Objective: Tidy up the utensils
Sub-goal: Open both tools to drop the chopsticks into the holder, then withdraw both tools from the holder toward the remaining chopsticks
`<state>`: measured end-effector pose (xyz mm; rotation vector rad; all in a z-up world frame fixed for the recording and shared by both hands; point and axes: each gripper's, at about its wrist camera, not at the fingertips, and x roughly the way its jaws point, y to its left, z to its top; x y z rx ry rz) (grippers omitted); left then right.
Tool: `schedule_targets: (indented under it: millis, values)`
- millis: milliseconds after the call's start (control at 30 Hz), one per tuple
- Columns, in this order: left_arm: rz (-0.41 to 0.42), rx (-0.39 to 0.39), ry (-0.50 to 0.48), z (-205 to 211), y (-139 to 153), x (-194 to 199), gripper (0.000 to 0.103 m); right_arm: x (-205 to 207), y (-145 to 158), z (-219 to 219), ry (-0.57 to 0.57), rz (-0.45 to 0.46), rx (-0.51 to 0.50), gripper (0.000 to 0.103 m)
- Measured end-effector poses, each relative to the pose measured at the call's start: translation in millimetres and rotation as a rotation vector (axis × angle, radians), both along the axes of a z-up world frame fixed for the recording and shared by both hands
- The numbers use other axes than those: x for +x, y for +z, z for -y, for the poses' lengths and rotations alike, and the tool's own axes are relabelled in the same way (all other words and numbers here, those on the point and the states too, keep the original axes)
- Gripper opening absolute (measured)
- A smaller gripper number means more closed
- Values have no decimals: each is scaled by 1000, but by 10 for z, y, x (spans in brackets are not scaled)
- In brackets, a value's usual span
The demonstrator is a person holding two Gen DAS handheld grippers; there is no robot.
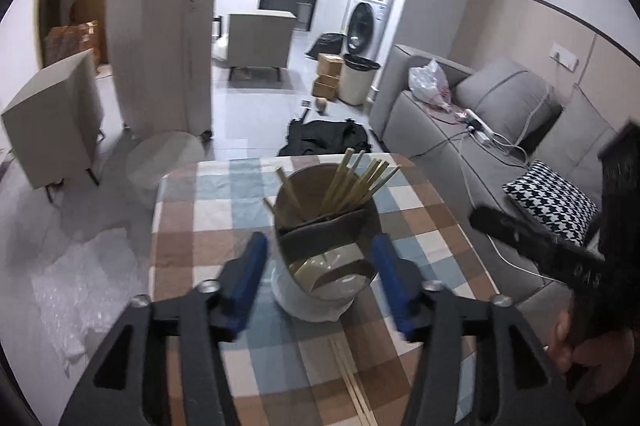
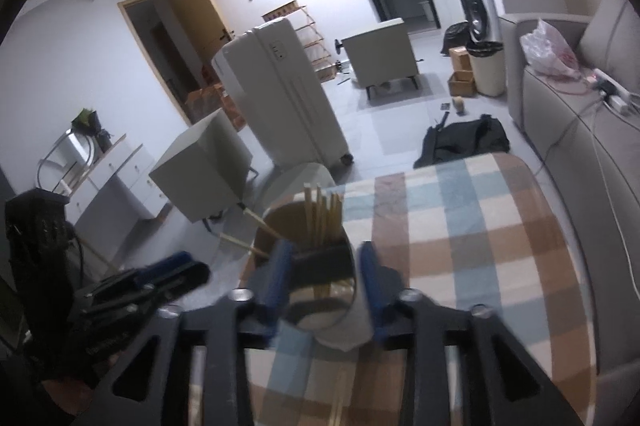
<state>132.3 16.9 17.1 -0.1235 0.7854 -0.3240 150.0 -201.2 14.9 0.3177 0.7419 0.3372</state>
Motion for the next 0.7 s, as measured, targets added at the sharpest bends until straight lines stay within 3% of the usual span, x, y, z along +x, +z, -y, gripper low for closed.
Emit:
schedule_targets:
  millis: [67, 333, 400, 700]
  values:
    - [6, 13, 28, -7, 12, -91, 64, -113, -63, 30, -11, -25, -2, 46]
    - [3, 85, 124, 19, -101, -306, 78, -482, -165, -2, 7, -30, -61, 70]
    - [1, 96, 154, 13, -165, -364, 85, -554, -232, 13, 7, -49, -79, 72]
    - [-96, 93, 198, -93, -521, -356, 90, -623, -720, -82, 58, -207, -146, 74]
